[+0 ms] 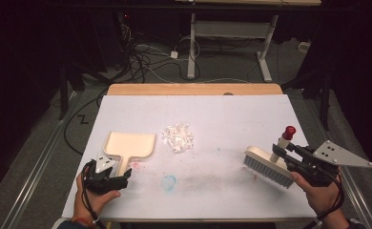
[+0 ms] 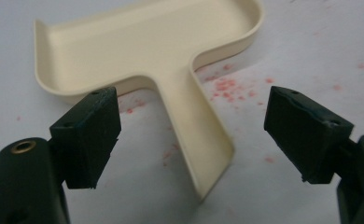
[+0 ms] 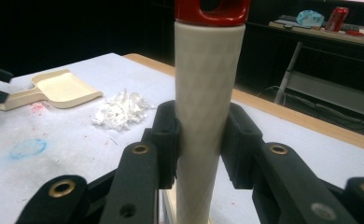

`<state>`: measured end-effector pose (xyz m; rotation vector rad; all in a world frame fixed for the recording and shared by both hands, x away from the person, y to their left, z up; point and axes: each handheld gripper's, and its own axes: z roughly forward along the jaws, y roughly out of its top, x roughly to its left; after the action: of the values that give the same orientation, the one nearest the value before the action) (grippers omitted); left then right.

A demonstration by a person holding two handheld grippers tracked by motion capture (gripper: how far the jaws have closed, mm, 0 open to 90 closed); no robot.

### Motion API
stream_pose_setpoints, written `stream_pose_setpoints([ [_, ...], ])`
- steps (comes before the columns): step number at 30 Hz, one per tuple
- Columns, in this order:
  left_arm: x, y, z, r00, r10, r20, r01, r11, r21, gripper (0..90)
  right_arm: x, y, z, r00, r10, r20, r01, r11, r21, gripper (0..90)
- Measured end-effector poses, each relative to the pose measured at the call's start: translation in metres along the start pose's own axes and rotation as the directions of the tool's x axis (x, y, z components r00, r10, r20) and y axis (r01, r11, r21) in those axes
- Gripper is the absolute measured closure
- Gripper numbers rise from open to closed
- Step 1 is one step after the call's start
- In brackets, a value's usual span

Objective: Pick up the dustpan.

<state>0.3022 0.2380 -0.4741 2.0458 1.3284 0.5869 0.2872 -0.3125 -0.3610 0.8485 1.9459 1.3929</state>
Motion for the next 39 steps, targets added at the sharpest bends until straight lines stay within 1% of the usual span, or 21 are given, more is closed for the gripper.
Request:
stream_pose_setpoints([
  [1,0.0,0.0,0.0,1.0,0.0,0.0,0.0,1.0,0.0,19.6,0.0,0.0,0.0,1.0,0.0,0.0,0.0,1.0,0.0,70.2],
  [5,0.007,0.006,0.019,0.9987,-0.052,0.001,0.052,0.9978,0.041,23.5,-0.001,0.0,0.003,0.9999,-0.006,-0.009,0.006,1.0,0.004,70.2],
  [6,0.01,0.01,0.027,0.9982,-0.06,-0.002,0.06,0.9958,0.069,24.2,-0.002,0.0,0.004,0.9999,-0.004,-0.011,0.004,1.0,0.004,70.2],
  [7,0.01,0.01,0.027,0.9982,-0.06,-0.002,0.06,0.9958,0.069,23.0,-0.003,-0.001,0.005,0.9999,-0.002,-0.011,0.002,1.0,0.005,70.2],
  [8,0.014,0.014,0.031,0.9957,-0.092,0.014,0.091,0.9935,0.07,24.0,-0.003,-0.001,0.005,0.9999,0.006,-0.012,-0.006,1.0,0.006,70.2],
  [9,0.014,0.014,0.031,0.9957,-0.092,0.014,0.091,0.9935,0.07,24.9,-0.003,-0.001,0.006,0.9999,0.006,-0.013,-0.006,1.0,0.007,70.1],
  [12,0.017,0.021,0.036,0.9953,-0.096,0.003,0.096,0.9929,0.07,32.1,-0.005,-0.002,0.007,0.9997,0.014,-0.019,-0.014,1.0,0.006,70.1],
  [13,0.017,0.022,0.037,0.9947,-0.103,0.005,0.102,0.9923,0.07,37.6,-0.005,-0.002,0.007,0.9997,0.015,-0.019,-0.015,1.0,0.005,70.1],
  [16,0.017,0.023,0.037,0.995,-0.1,0.001,0.099,0.9925,0.071,49.9,-0.005,-0.002,0.008,0.9997,0.017,-0.02,-0.017,1.0,0.01,70.1],
  [17,0.017,0.022,0.036,0.9954,-0.095,0.006,0.095,0.9931,0.069,49.9,-0.005,-0.002,0.008,0.9997,0.017,-0.02,-0.017,1.0,0.01,70.1],
  [18,0.016,0.022,0.035,0.9965,-0.083,0.012,0.082,0.9944,0.067,61.5,-0.006,-0.002,0.008,0.9992,0.027,-0.029,-0.027,1.0,0.006,70.1],
  [19,0.016,0.022,0.035,0.9965,-0.083,0.012,0.082,0.9944,0.067,63.0,-0.006,-0.002,0.008,0.9992,0.027,-0.029,-0.027,1.0,0.006,70.1],
  [22,0.015,0.024,0.035,0.9983,-0.058,0.009,0.057,0.9955,0.076,63.5,-0.007,-0.003,0.009,0.9992,0.03,-0.027,-0.029,1.0,0.011,70.1],
  [26,0.015,0.027,0.034,0.9988,-0.049,0.006,0.049,0.9952,0.085,63.8,-0.007,-0.003,0.01,0.9993,0.021,-0.032,-0.021,1.0,0.015,70.2],
  [27,0.016,0.029,0.031,0.9995,-0.031,-0.002,0.031,0.9952,0.093,63.9,-0.006,-0.003,0.01,0.9994,0.017,-0.03,-0.017,1.0,0.017,70.2],
  [28,0.017,0.031,0.028,0.9995,-0.031,-0.009,0.032,0.9953,0.091,63.9,-0.006,-0.004,0.011,0.9995,0.016,-0.028,-0.015,1.0,0.017,70.2],
  [31,0.02,0.033,0.021,0.9997,-0.025,0.003,0.025,0.9965,0.08,64.0,-0.005,-0.004,0.011,0.9995,0.017,-0.029,-0.016,1.0,0.021,70.2],
  [34,0.02,0.036,0.001,0.9999,0.008,0.008,-0.009,0.9988,0.047,64.0,-0.006,-0.002,0.01,0.9997,0.013,-0.02,-0.013,1.0,0.009,70.2],
  [35,0.02,0.036,0.001,0.9999,0.008,0.008,-0.009,0.9988,0.047,64.1,-0.006,-0.002,0.01,0.9997,0.013,-0.02,-0.013,1.0,0.009,70.2],
  [38,0.02,0.036,-0.015,0.9987,0.042,0.03,-0.043,0.9978,0.05,64.0,-0.01,0.0,0.011,0.9997,0.021,-0.016,-0.021,1.0,-0.015,70.2],
  [39,0.02,0.036,-0.015,0.9987,0.042,0.03,-0.043,0.9978,0.05,64.0,-0.01,0.0,0.011,0.9995,0.026,-0.018,-0.026,0.999,-0.018,70.3],
])
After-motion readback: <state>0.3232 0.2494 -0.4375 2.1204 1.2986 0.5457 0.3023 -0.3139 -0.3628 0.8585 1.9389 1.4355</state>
